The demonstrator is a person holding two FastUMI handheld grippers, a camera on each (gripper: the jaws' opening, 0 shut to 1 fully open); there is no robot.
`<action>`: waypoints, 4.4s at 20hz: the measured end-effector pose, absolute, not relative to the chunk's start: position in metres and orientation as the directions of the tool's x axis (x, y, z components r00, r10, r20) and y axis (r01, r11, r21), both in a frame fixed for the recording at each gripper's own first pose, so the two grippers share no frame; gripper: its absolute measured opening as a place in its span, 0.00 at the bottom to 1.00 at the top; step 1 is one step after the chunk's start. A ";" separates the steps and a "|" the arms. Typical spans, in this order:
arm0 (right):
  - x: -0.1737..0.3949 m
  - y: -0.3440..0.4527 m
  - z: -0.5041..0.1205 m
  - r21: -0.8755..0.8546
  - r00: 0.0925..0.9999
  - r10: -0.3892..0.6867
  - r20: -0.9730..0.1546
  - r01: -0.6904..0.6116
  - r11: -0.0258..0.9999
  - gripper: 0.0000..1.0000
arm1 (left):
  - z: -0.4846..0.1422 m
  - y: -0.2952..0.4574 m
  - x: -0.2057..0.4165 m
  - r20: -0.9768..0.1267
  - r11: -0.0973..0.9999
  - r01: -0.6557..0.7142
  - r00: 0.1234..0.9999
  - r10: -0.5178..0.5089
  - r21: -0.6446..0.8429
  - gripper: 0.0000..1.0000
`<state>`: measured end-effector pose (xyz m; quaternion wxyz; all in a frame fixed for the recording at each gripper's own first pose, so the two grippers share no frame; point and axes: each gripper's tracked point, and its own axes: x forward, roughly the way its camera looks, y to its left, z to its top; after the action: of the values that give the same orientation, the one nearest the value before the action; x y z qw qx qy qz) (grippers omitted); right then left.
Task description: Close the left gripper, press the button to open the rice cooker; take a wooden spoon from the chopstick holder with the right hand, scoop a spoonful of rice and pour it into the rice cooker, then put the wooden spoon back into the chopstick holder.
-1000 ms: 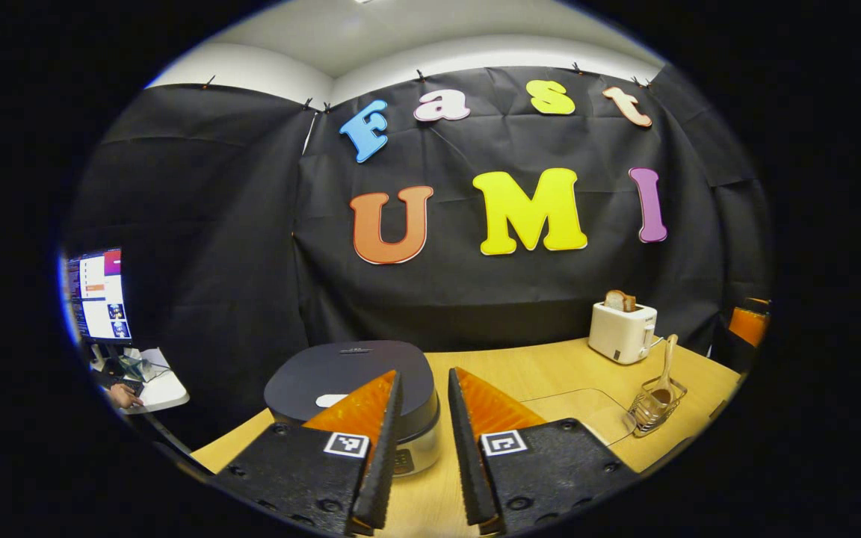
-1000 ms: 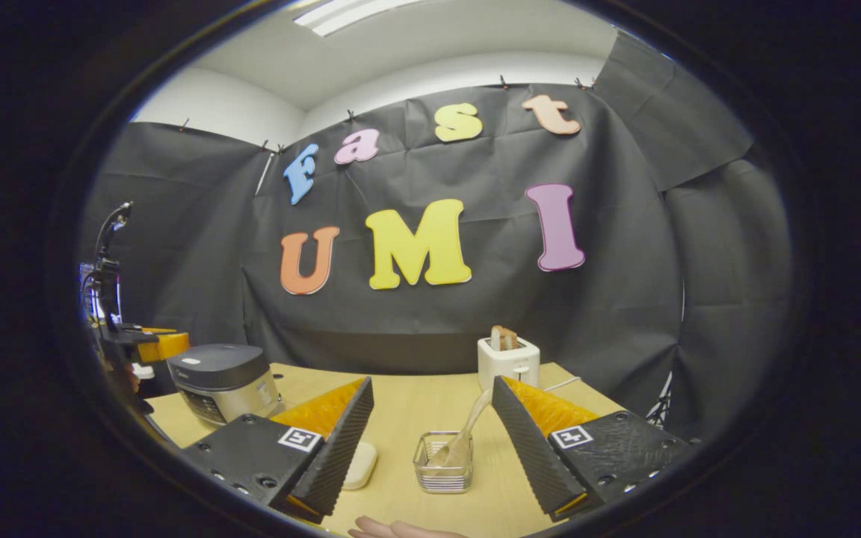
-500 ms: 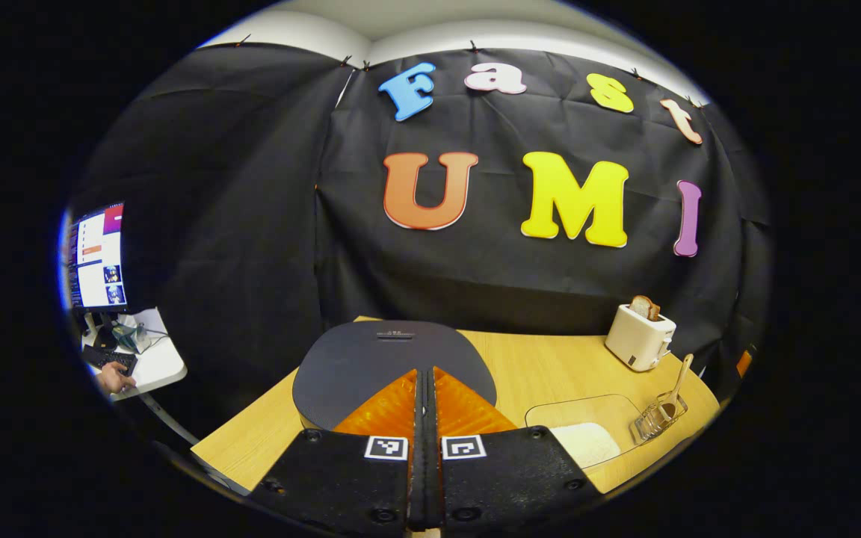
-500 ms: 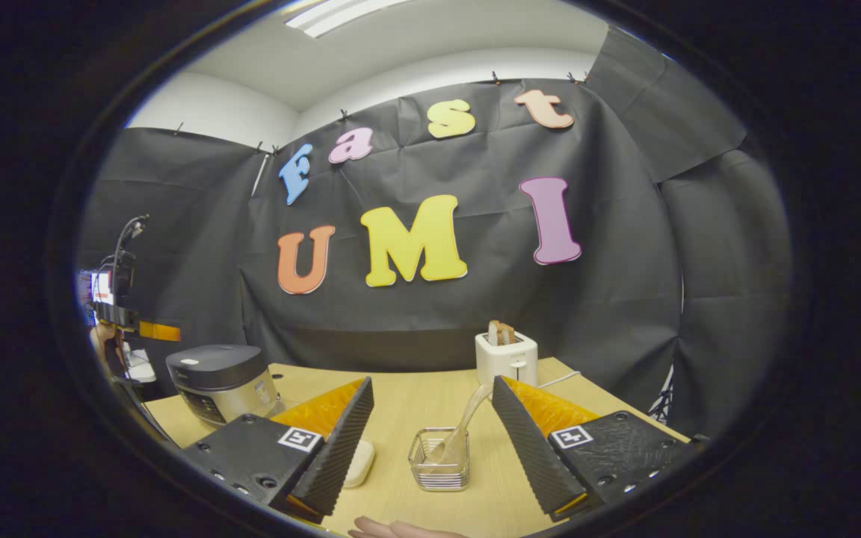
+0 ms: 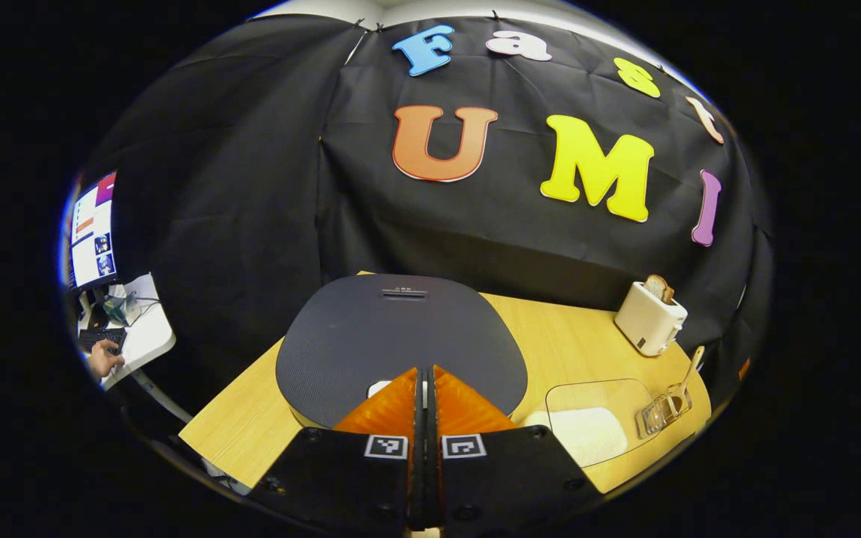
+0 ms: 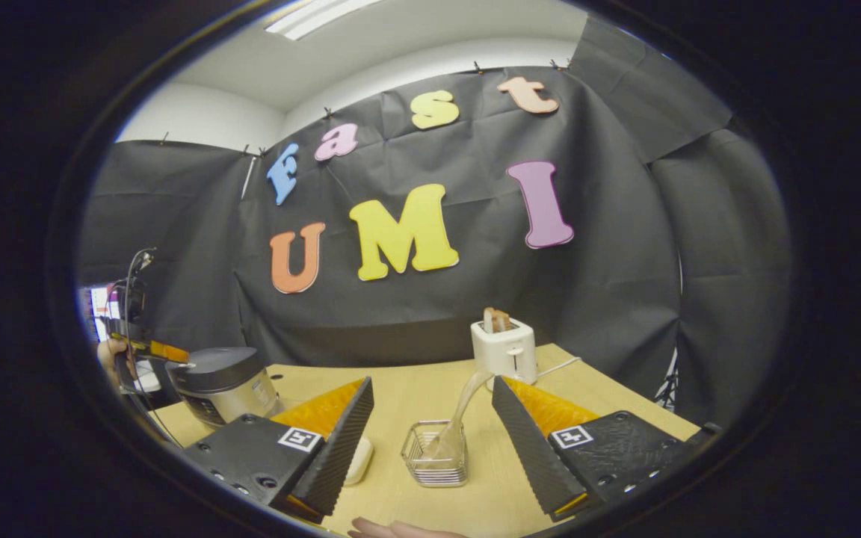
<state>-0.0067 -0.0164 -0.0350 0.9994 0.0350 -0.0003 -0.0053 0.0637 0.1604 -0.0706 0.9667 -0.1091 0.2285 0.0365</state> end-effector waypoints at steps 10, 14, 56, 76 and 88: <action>-0.007 -0.011 -0.034 0.075 1.000 -0.001 0.013 0.000 0.997 0.95 | -0.078 0.162 0.062 -0.462 0.990 -0.129 0.883 0.087 -0.060 0.03; -0.008 -0.009 -0.035 0.071 1.000 0.003 0.011 -0.004 0.997 0.95 | -0.070 0.161 0.065 -0.426 0.987 -0.141 0.900 0.095 -0.079 0.03; 0.073 -0.029 -0.087 0.080 0.974 -0.001 -0.225 0.019 0.997 0.95 | -0.001 0.080 0.010 -0.094 0.999 -0.040 0.995 0.039 -0.012 0.88; 0.178 -0.030 -0.173 0.131 0.817 0.035 -0.576 0.050 0.990 0.65 | -0.008 0.102 -0.004 -0.035 0.999 -0.031 0.999 0.030 -0.034 0.88; 0.176 -0.032 -0.160 0.104 0.817 0.031 -0.575 0.035 0.994 0.18 | -0.012 0.093 0.000 -0.048 1.000 -0.011 0.999 0.010 -0.022 0.88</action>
<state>0.1757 -0.0316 -0.1597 0.9517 0.0550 0.3022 -0.0011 -0.0003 0.0928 -0.0116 0.9996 -0.0113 0.0237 0.0052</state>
